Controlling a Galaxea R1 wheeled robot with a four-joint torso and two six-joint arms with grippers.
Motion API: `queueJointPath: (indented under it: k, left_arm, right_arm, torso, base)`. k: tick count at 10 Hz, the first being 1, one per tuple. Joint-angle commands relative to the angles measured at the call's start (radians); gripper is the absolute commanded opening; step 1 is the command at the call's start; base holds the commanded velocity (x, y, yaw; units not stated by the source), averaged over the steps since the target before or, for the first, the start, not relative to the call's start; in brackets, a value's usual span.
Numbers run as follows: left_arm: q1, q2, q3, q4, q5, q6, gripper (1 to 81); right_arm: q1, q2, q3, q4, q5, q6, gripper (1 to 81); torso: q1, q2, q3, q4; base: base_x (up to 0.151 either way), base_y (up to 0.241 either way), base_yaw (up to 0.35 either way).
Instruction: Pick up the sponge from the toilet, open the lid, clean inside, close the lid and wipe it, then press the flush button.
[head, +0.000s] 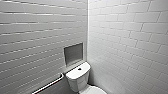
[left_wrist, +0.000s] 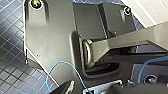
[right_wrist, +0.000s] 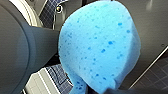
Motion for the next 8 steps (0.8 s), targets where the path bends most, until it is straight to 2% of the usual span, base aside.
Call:
queueJointPath:
  k: [1, 6, 8]
  left_arm:
    - [-0.038, -0.003, 0.016, -0.002, 0.055, -0.001, 81.1]
    - [-0.038, -0.003, 0.016, -0.004, 0.055, -0.001, 81.1]
    - [-0.038, -0.003, 0.016, -0.002, 0.055, -0.001, 81.1]
  right_arm:
    - [0.02, -0.06, 0.056, 0.017, -0.027, 0.001, 1.0]
    - [0.013, -0.066, 0.048, 0.001, -0.027, 0.001, 1.0]
    - [0.013, -0.066, 0.048, 0.0, -0.027, -0.002, 1.0]
  torso:
    - [0.0, 0.0, 0.0, 0.0]
    - [0.0, 0.0, 0.0, 0.0]
    - [-0.002, -0.001, 0.0, 0.0]
  base:
    - [0.0, 0.0, 0.0]
    - [0.0, 0.0, 0.0]
    - [0.072, 0.0, 0.0]
